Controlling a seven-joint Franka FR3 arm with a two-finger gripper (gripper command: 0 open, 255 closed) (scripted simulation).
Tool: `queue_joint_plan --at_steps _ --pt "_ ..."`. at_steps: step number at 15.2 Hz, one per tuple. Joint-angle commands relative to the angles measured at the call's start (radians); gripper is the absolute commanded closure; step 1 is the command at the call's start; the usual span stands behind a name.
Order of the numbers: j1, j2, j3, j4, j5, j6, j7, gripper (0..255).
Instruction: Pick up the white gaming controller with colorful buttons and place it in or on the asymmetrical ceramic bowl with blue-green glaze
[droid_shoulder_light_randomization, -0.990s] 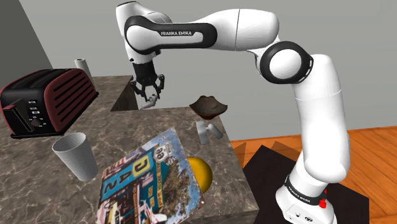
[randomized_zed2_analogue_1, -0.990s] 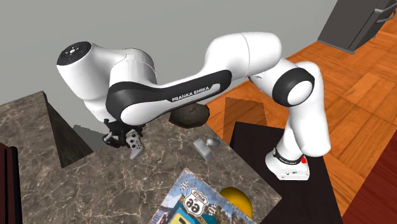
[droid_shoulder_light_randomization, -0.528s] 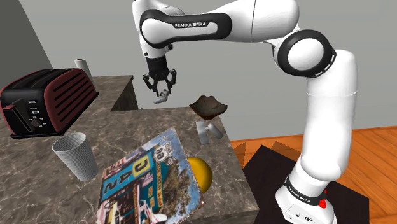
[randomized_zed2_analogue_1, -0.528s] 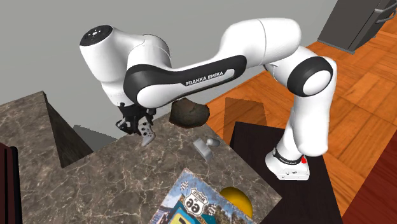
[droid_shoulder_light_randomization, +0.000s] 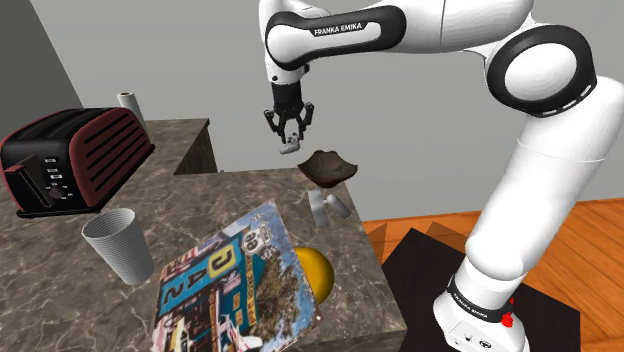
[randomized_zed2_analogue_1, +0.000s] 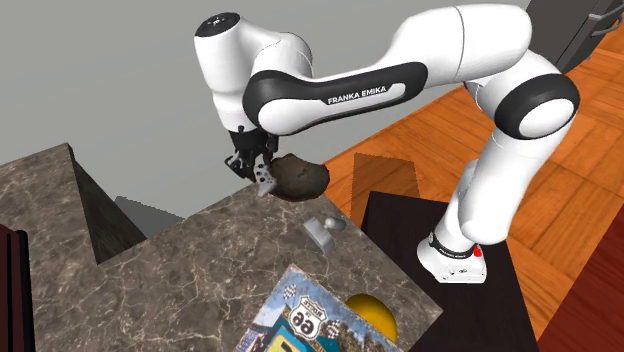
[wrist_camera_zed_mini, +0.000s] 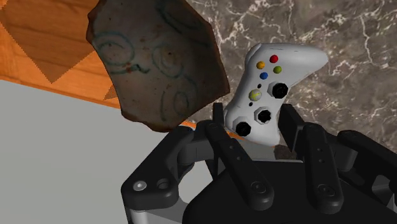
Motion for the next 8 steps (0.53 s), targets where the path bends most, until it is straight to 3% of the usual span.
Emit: queue_joint_plan --at_steps 1,8 --pt "-0.028 -0.053 -0.023 -0.059 0.019 0.016 -0.053 255" --pt "-0.104 -0.207 -0.119 -0.220 0.059 0.043 -0.233 255"
